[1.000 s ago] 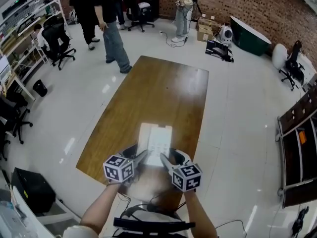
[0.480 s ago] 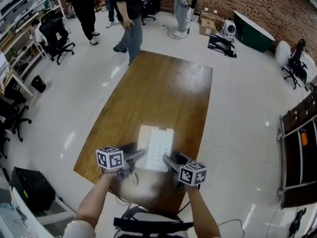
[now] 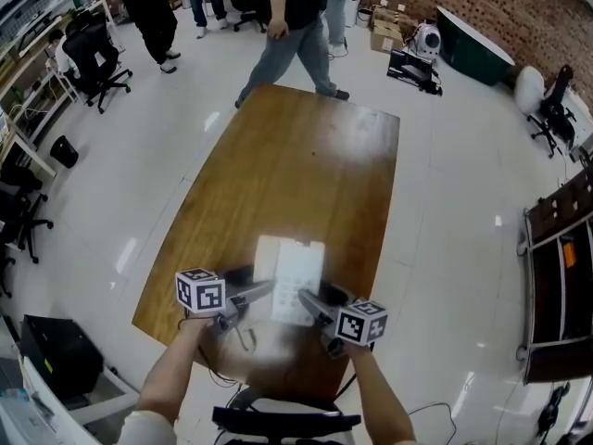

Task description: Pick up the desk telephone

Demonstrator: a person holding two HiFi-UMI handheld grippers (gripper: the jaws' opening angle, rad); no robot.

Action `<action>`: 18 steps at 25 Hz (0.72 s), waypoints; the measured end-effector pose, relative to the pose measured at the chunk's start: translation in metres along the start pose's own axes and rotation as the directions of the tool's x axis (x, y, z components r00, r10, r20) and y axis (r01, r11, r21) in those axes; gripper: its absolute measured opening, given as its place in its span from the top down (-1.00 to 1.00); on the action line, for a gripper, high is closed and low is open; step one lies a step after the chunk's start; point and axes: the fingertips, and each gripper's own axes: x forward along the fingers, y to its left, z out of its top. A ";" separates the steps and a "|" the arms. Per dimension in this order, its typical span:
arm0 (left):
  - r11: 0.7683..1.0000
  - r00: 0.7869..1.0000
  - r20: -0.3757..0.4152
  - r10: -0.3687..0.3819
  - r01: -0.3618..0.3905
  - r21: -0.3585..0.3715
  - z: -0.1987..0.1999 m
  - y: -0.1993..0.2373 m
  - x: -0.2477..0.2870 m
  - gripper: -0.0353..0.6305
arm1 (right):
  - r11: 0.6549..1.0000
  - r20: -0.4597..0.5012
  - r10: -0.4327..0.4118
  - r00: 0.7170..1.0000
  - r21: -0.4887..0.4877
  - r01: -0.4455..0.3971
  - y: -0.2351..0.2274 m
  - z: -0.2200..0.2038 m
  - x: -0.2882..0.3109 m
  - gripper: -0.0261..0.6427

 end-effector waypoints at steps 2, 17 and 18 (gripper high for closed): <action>0.998 0.999 -0.031 0.021 -0.019 0.060 -0.002 -0.002 0.006 -0.24 | 1.000 -0.001 -0.013 1.000 -0.010 0.013 0.000 0.001 0.003 -0.06; 0.988 0.983 -0.125 0.136 -0.127 0.084 -0.016 0.003 0.023 -0.34 | 0.981 -0.181 -0.180 0.967 -0.102 0.164 -0.021 -0.018 0.013 0.01; 0.988 0.982 -0.129 0.140 -0.130 0.085 -0.017 0.003 0.025 -0.34 | 0.983 -0.184 -0.172 0.968 -0.096 0.156 -0.020 -0.018 0.015 0.07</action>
